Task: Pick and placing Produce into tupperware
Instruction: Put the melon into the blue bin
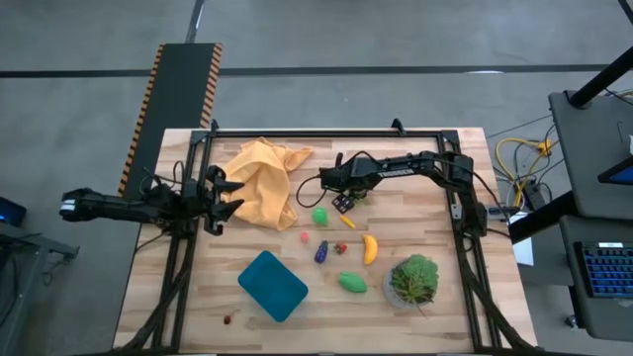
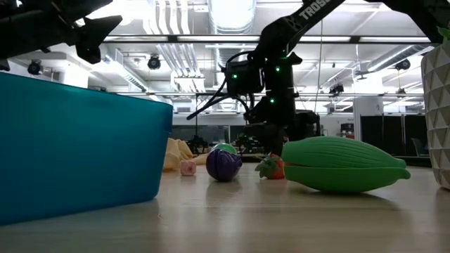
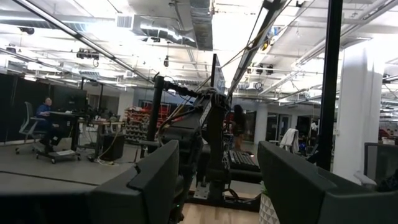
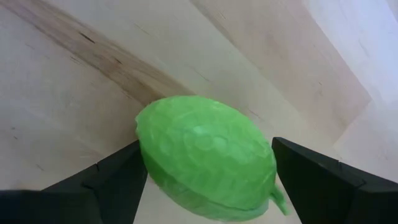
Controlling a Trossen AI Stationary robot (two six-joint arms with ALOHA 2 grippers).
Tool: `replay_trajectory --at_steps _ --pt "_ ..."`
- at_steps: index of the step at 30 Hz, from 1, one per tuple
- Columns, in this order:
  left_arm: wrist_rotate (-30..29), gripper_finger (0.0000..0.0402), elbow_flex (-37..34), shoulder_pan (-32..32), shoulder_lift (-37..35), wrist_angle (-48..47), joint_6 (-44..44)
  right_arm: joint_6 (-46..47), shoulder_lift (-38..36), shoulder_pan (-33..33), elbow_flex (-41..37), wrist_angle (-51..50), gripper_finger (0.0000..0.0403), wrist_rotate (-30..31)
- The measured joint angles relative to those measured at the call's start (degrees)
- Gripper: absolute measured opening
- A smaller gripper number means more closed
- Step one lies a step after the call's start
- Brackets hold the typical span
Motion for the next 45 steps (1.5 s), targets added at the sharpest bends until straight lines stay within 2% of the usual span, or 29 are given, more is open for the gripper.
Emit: replay_trajectory --at_steps 14,22,45 --pt "0.0 0.0206 0.0 -0.02 0.0 -0.01 0.0 -0.2 -0.02 0.0 -0.02 0.21 0.0327 0.0" --pt "0.0 0.0206 0.0 0.0 -0.17 0.0 0.02 -4.53 -0.02 -0.02 -0.09 2.45 0.0327 0.0" --pt "-0.01 0.0206 0.0 0.0 -0.15 0.02 0.32 -35.31 -0.11 -0.02 0.07 0.87 0.0327 -3.67"
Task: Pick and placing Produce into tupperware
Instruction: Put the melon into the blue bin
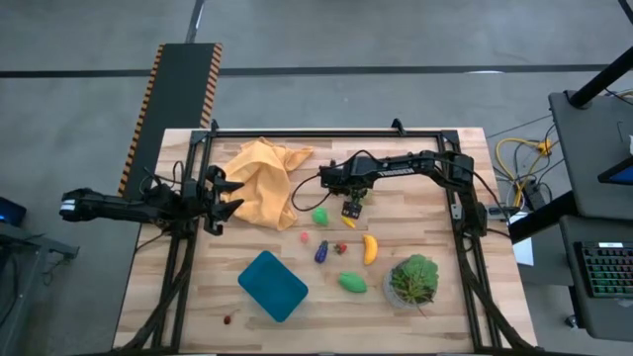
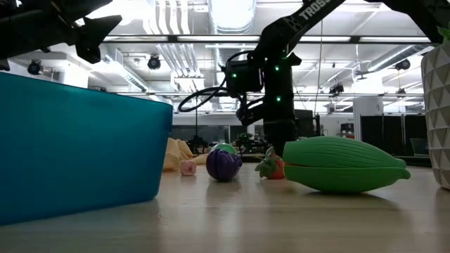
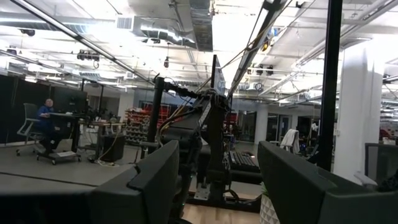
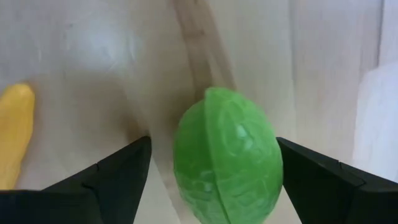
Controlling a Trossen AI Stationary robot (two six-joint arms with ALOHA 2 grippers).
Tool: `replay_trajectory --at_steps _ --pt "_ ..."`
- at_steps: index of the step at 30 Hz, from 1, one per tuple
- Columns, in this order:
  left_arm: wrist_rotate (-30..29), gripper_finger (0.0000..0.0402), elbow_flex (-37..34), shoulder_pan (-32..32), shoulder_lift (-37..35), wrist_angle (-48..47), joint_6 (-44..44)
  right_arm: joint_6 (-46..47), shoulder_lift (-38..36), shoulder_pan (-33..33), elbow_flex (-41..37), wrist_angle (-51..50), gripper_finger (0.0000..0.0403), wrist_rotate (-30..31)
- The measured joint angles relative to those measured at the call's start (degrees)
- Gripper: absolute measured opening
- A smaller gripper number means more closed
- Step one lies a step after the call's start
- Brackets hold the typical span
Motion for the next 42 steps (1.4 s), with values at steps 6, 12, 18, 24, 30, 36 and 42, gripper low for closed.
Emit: replay_trajectory --at_steps 6,12,18,24,30,36,42 --pt "0.0 0.0206 0.0 0.0 0.0 -0.02 0.01 -3.84 0.0 -0.13 0.0 0.06 0.0327 0.28" --pt "0.0 0.0206 0.0 -0.01 0.0 -0.01 0.03 -4.25 0.0 -0.72 -0.02 0.2 0.0326 0.22" --pt "0.0 0.0206 0.0 0.0 0.0 -0.02 0.01 -4.34 0.0 -0.72 -0.04 0.26 0.0326 0.32" --pt "0.0 0.0206 0.0 0.0 0.0 -0.02 0.01 -4.34 0.0 -0.72 -0.04 0.28 0.0326 0.46" --pt "0.01 0.0206 0.0 -0.01 0.0 -0.01 0.01 -4.3 0.0 -0.72 -0.04 0.31 0.0323 0.5" --pt "0.0 0.0206 0.0 0.0 0.0 0.0 0.01 -4.31 0.0 -0.7 -0.11 0.26 0.026 0.42" --pt "0.01 0.0206 0.0 -0.01 0.0 -0.01 0.01 -4.34 0.0 -0.83 -0.1 0.12 0.0195 0.79"
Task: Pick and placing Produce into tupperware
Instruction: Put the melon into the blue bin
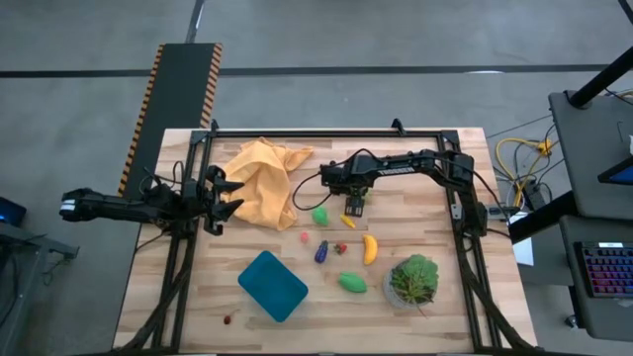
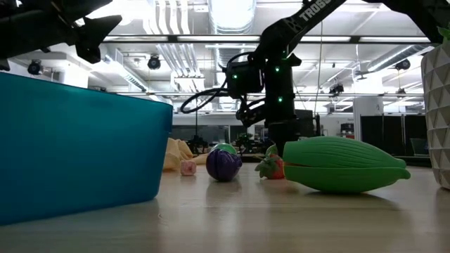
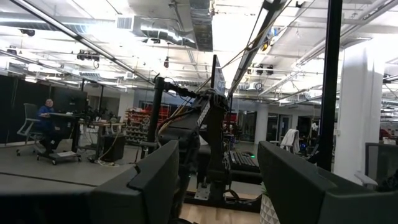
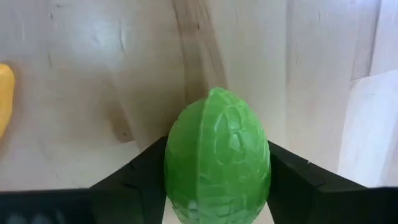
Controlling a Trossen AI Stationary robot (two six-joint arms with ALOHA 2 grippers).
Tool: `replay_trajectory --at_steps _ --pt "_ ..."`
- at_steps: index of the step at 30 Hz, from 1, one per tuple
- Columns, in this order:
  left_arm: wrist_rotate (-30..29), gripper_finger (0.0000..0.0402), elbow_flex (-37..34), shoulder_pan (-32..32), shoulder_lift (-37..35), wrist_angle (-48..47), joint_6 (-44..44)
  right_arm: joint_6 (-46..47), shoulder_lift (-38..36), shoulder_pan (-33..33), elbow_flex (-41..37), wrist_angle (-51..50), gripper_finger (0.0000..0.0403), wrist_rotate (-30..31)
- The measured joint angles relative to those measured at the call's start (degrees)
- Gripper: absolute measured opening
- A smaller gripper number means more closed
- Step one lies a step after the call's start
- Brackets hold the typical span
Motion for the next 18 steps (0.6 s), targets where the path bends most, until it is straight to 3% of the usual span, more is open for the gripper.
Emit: replay_trajectory --at_steps 10,18 --pt "0.0 0.0206 0.0 0.01 0.0 0.0 0.0 0.02 0.0 0.03 0.01 0.03 0.0226 -0.15" --pt "-0.02 0.0206 0.0 -0.01 0.0 -0.01 0.0 0.41 -1.59 0.08 -0.03 0.16 0.0205 -0.57"
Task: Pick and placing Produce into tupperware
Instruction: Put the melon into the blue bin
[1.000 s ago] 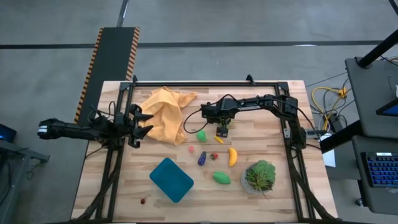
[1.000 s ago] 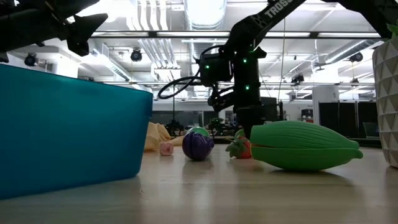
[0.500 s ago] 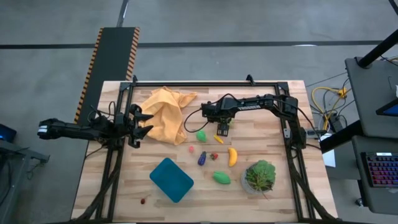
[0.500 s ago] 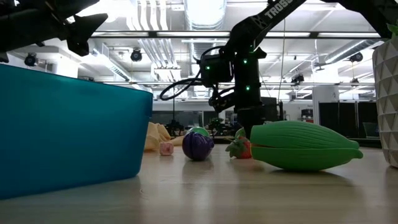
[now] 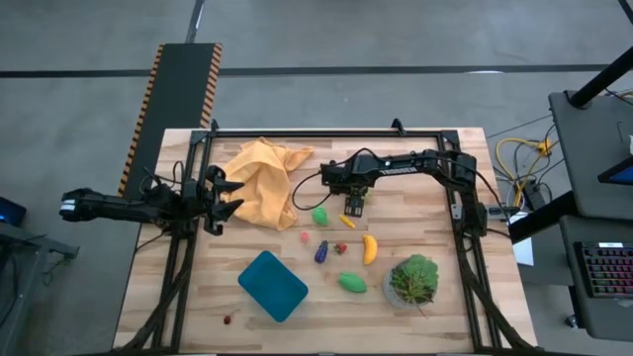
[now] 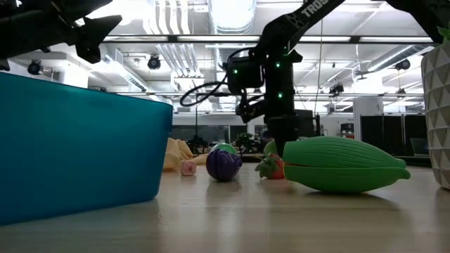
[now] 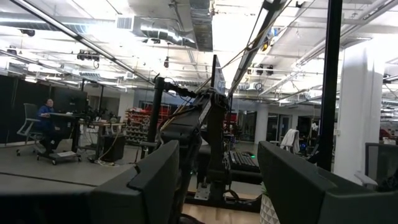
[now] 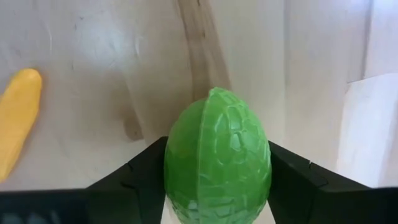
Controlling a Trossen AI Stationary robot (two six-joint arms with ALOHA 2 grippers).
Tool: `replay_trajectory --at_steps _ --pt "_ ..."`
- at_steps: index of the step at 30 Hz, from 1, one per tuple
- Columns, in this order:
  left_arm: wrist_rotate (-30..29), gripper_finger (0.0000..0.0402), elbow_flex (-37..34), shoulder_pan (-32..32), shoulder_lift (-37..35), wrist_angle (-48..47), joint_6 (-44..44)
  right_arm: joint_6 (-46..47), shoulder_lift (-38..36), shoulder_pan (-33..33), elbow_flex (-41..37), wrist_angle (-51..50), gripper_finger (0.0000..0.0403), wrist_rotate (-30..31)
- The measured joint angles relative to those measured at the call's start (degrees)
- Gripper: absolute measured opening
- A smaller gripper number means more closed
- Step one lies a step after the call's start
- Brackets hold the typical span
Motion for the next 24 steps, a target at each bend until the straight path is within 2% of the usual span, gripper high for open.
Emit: replay_trajectory --at_steps 10,15,24 --pt "0.0 0.0206 0.0 0.0 0.0 0.01 0.0 0.2 -1.46 0.01 0.36 0.18 0.0209 -0.63" --pt "0.0 0.0206 0.0 0.0 0.0 0.0 0.0 0.83 -4.08 0.04 1.07 2.41 0.0209 -5.24" --pt "0.0 0.0206 0.0 0.0 0.0 0.02 0.0 0.23 -12.25 2.54 1.04 15.17 0.0209 -16.92"
